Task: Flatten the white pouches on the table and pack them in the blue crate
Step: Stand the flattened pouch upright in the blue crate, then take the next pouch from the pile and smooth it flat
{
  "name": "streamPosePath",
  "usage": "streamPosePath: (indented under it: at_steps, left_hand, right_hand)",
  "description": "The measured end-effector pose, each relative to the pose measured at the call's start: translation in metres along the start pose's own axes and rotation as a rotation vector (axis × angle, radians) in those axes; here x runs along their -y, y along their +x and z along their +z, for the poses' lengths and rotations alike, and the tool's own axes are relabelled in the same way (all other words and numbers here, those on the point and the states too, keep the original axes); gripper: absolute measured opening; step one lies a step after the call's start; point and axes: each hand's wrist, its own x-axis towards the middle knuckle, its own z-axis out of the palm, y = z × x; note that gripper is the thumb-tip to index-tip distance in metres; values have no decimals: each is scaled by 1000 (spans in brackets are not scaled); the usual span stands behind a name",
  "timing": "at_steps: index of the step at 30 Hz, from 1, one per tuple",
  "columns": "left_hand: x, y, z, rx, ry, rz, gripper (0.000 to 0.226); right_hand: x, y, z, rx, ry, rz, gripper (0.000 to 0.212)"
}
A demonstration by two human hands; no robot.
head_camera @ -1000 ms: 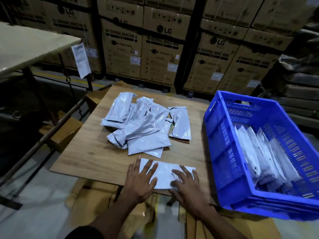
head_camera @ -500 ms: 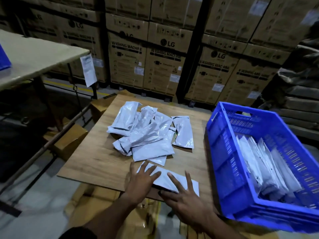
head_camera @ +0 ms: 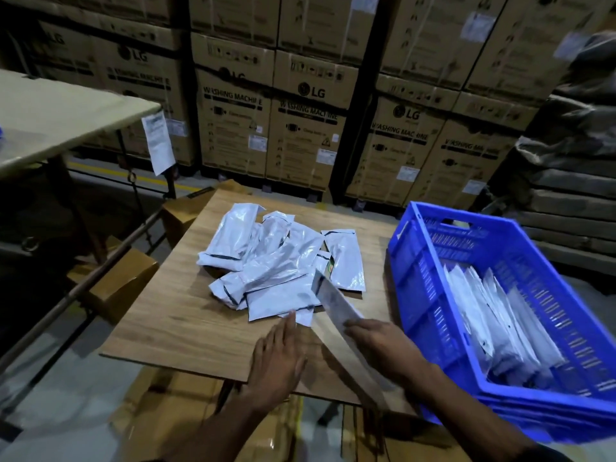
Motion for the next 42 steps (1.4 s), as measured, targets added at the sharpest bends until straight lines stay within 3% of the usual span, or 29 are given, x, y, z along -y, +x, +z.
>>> streamPosePath:
  at_steps: [4,6,10,21,29,34,42]
  left_hand:
    - [-30,6,18,203,213,55,73]
    - [-43,11,26,301,252,77,70]
    - [-70,24,38,311,260,104,64]
    - [-129,53,61,362,306,193,70]
    - [-141,71,82,299,319,148,64]
    - [-134,76,100,190,345,178,57]
    - [-132,78,113,114,314,155,57]
  right_hand:
    - [-10,-4,-38,-248,134,135,16]
    - [-21,-6,-59,-327,131,180,20]
    - [-54,-17,-107,-417,47,277,30]
    - [-147,-85,-183,-526,-137,448,21]
    - [-205,-146,-180,-268,-298,588,29]
    - [-245,-169,-165,21,-399,642,29]
    - [-250,-171,-151,280,-485,693,22]
